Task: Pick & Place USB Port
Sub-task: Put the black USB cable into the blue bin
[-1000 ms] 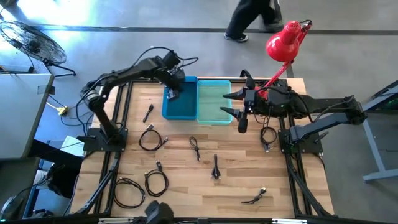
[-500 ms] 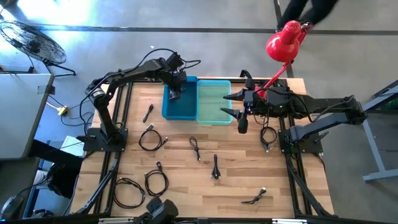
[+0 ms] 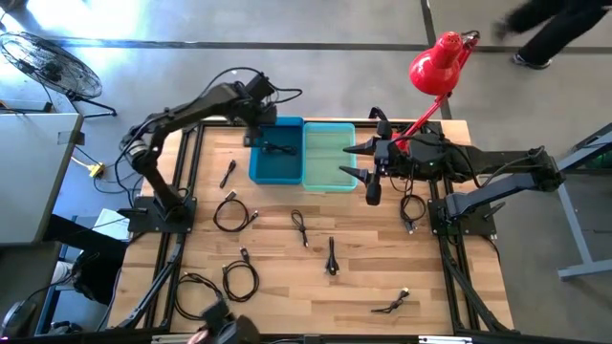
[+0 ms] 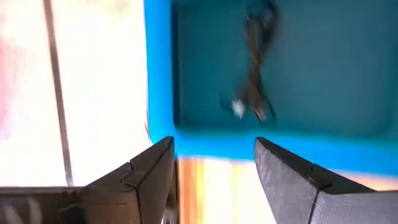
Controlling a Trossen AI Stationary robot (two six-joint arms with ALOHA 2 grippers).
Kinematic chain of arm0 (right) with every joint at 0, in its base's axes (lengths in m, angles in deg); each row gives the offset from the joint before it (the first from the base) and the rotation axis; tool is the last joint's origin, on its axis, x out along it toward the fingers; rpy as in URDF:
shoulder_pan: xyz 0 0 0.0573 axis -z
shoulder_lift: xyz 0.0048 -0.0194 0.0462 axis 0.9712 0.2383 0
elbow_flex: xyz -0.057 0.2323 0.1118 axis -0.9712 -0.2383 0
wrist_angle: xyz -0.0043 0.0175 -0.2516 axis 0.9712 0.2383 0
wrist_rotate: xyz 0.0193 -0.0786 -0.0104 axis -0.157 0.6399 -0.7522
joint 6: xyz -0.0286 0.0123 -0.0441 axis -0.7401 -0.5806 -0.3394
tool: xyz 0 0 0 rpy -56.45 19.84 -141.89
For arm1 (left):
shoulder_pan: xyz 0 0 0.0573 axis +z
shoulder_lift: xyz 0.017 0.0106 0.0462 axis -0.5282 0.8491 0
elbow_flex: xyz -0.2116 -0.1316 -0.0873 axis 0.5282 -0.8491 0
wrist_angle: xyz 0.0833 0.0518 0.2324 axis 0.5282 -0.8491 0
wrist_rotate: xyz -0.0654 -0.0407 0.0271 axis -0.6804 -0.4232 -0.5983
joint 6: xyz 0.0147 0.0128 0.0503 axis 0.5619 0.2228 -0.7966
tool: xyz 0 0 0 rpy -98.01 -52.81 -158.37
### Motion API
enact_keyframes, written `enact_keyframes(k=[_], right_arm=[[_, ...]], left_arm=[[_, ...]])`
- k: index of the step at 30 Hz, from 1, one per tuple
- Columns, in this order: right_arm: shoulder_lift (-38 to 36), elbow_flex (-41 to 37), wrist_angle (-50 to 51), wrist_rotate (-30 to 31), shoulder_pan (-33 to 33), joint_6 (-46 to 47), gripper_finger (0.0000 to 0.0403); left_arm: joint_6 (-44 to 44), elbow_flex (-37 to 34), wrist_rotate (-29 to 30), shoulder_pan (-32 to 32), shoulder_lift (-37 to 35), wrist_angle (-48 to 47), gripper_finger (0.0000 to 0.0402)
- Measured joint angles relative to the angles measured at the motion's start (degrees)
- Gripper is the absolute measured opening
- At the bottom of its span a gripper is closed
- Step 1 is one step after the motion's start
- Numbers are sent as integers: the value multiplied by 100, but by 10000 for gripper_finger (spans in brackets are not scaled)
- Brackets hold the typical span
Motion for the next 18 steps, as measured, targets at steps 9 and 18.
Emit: enact_keyframes(k=[9, 18], right_arm=[[0, 0, 40, 0, 7, -75, 201], [0, 0, 40, 0, 7, -155, 201]], left_arm=[[969, 463, -327, 0, -756, -3179, 213], [2302, -868, 279, 0, -1463, -2815, 213]])
